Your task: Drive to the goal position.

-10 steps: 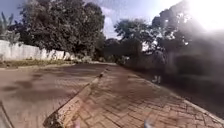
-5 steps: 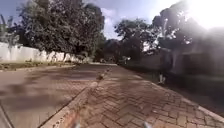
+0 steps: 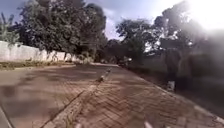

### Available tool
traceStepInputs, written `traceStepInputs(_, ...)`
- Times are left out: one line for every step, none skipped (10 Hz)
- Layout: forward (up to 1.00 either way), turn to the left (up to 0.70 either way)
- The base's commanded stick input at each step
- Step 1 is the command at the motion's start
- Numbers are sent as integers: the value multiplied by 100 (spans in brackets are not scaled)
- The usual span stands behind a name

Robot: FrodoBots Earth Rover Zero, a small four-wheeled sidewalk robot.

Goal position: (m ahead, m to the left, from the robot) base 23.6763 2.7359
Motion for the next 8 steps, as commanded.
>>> traceStepInputs(70,0)
traceStepInputs(70,0)
traceStepInputs(70,0)
traceStepInputs(70,0)
traceStepInputs(70,0)
traceStepInputs(70,0)
traceStepInputs(70,0)
traceStepInputs(70,0)
